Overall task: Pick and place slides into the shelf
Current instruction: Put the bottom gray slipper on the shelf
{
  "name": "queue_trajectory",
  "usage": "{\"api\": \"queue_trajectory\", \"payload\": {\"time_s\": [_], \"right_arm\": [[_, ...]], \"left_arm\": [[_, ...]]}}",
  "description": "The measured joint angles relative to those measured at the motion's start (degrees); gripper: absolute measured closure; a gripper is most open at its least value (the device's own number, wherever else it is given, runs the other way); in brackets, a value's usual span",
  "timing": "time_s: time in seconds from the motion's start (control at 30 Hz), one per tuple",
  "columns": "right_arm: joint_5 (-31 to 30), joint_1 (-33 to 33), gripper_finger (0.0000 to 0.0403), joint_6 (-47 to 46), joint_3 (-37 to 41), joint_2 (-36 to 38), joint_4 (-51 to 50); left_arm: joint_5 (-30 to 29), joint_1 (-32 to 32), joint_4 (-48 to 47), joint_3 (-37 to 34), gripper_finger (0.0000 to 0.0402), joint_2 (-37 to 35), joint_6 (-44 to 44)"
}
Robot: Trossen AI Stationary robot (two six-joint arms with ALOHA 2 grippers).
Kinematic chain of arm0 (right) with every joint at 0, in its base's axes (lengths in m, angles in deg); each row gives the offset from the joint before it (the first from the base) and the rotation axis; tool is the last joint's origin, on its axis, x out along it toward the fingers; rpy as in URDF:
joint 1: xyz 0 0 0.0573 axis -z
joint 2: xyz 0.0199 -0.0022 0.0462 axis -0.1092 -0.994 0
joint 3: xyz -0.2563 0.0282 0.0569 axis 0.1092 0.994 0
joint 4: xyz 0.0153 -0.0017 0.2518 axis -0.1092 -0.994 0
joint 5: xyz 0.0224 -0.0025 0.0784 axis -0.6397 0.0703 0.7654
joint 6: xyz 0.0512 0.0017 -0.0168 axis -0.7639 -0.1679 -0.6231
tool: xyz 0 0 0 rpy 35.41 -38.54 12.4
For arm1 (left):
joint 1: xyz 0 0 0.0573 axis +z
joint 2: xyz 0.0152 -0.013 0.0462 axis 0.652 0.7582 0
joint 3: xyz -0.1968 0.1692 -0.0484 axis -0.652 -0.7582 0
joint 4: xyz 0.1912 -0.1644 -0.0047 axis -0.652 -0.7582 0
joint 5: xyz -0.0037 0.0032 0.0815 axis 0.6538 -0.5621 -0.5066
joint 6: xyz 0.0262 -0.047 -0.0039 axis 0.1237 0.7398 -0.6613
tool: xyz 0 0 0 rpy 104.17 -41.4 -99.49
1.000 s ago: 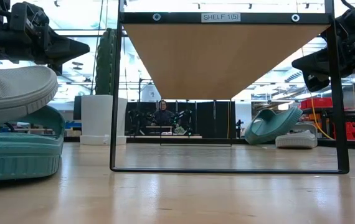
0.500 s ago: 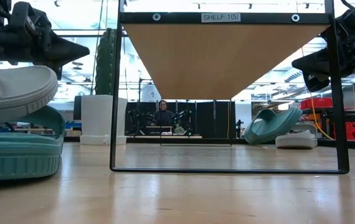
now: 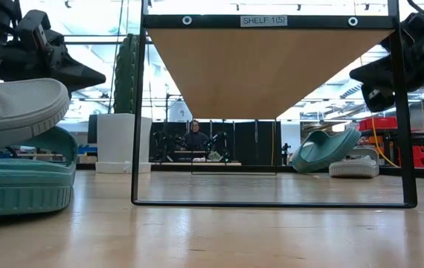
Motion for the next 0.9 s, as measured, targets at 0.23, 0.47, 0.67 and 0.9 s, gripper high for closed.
{"api": "queue_trajectory", "payload": {"time_s": [0.23, 0.47, 0.67, 0.9], "right_arm": [[-2.6, 0.0, 0.0385, -28.2, 0.0, 0.0, 0.8], [-9.5, 0.1, 0.0385, -38.3, 0.0, 0.0, 0.6], [-10.7, 0.1, 0.0385, -40.9, 0.0, 0.0, 2.0], [-14.9, 0.1, 0.0385, -42.0, 0.0, 0.0, 8.2]], "left_arm": [[0.0, 0.0, 0.0, 0.0, 0.0383, 0.0, 20.5], [0.0, 0.0, 0.1, 0.0, 0.0384, 0.0, 23.7], [0.5, 0.0, 0.1, 0.0, 0.0377, 0.0, 23.6], [6.7, 0.0, 0.2, 0.0, 0.0385, 0.0, 24.9]]}}
